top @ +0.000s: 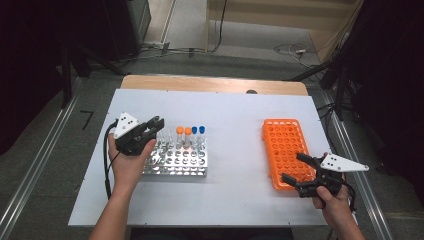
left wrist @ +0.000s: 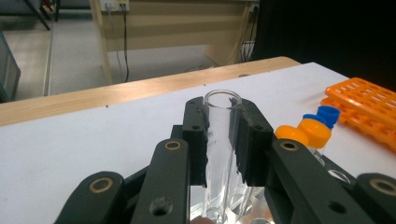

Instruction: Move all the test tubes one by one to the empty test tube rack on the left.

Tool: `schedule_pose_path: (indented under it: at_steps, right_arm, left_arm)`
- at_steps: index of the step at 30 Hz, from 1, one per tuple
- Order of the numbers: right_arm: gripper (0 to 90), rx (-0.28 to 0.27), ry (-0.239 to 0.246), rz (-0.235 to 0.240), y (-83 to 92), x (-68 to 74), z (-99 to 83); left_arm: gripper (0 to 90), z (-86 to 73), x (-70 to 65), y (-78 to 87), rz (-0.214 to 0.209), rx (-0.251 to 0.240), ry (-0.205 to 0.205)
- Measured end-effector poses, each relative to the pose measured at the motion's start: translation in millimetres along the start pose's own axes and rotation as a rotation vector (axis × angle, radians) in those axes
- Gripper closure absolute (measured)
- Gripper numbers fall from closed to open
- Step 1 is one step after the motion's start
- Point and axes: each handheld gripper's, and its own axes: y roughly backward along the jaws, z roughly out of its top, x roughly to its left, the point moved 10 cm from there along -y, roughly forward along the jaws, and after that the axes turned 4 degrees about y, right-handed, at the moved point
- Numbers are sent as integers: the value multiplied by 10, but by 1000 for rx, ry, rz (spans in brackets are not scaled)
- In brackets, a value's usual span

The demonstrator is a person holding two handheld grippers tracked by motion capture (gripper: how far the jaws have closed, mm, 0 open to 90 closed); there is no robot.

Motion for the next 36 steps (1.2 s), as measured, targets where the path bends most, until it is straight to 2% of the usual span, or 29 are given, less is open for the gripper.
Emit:
schedule_pose_path:
  at_steps: [6, 14, 21, 26, 29, 36]
  right_arm:
    - [23, -1, -1, 0, -3, -8, -7]
    - [23, -8, -7, 1, -5, -22, -8]
    - [23, -5, -11, -2, -10, -38, -21]
    - [23, 0, -11, -2, -18, -41, -32]
    - [23, 0, -11, -1, -21, -37, -33]
    - [23, 0, -12, -4, -21, -57, -39]
  left_arm:
    - [769, -99, 28, -31, 14, 54, 18]
    - [764, -216, 13, -84, 24, 132, 0]
    - [753, -266, 33, -82, 30, 179, 37]
    - [705, -273, 33, -71, 33, 187, 45]
    - [633, -265, 30, -40, 36, 179, 47]
    - [471, -201, -75, 109, -20, 116, 55]
